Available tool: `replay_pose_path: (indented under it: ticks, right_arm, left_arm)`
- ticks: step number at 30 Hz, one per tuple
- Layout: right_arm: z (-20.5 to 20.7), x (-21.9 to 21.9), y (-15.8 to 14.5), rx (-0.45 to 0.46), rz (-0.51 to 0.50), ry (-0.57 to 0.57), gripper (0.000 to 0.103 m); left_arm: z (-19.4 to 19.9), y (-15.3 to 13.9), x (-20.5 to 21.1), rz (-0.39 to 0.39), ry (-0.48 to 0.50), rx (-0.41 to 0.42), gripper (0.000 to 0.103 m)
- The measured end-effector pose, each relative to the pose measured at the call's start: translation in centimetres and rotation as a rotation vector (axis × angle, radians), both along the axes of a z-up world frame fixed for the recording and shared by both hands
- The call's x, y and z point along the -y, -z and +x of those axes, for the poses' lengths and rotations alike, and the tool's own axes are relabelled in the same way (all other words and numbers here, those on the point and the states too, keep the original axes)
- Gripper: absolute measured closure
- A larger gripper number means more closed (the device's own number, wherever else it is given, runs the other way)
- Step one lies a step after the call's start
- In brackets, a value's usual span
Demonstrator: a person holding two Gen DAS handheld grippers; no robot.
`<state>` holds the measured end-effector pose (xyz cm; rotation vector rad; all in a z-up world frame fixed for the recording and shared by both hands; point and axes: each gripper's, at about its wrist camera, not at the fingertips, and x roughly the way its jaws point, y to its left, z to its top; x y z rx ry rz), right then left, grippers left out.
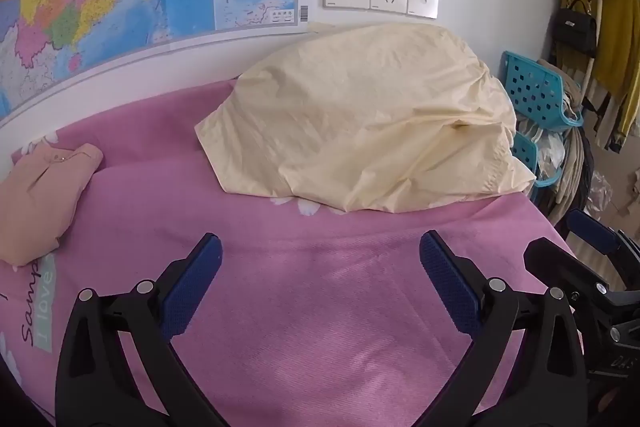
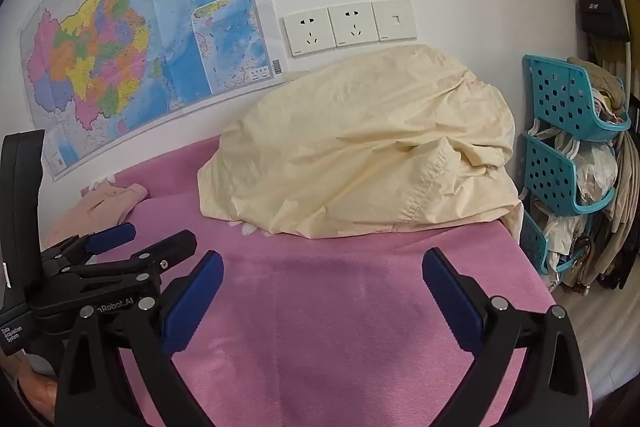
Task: Fold large clothes
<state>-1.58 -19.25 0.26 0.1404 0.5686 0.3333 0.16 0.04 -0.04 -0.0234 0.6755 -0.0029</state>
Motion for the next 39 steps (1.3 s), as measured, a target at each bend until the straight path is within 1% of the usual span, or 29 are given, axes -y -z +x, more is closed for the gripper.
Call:
replay_pose_path:
  ticks: [3, 4, 5, 6, 8, 10, 16, 39]
  right_arm:
    - [-0.2, 0.5, 0.2, -0.004, 0.007, 0.002, 0.006]
    - [0.4, 0.2, 0.5, -0.033, 0.001, 0.007, 0.006]
    - [0.5, 0.0, 0.3, -0.030, -0.008, 0.007, 0.006]
    - [0.7, 0.1, 0.3, -0.030, -0.009, 0.008, 0.006]
    - [0.7, -0.1, 0.5, -0.023, -0.020, 0.008, 0.006]
    - [0.5, 0.0, 0.3, -0.014, -0.019, 0.004, 0.006]
    - [0.7, -0.6, -0.1, -0.027, -0.027, 0.012, 0.006]
    - [1.2, -1.0, -0.4, -0.023, -0.040, 0.014, 0.006]
  left_arm:
    - [0.3, 0.1, 0.0, -0.005, 0.010, -0.010, 0.005]
    - [0.4, 0.1, 0.0, -0.005, 0.010, -0.011, 0.005]
    - [0.5, 0.1, 0.0, -0.004, 0.012, -0.013, 0.005]
    - [-0.1, 0.3, -0.4, -0.011, -0.007, 0.015, 0.005]
    - [-0.3, 0.4, -0.6, -0.012, -0.011, 0.023, 0.005]
    - [-0.3, 0.2, -0.2, 0.003, -0.015, 0.017, 0.005]
    - [-0.5, 0.2, -0.3, -0.002, -0.017, 0.019, 0.005]
    - [-0.3, -0.1, -0.4, -0.010, -0.020, 0.015, 0.005]
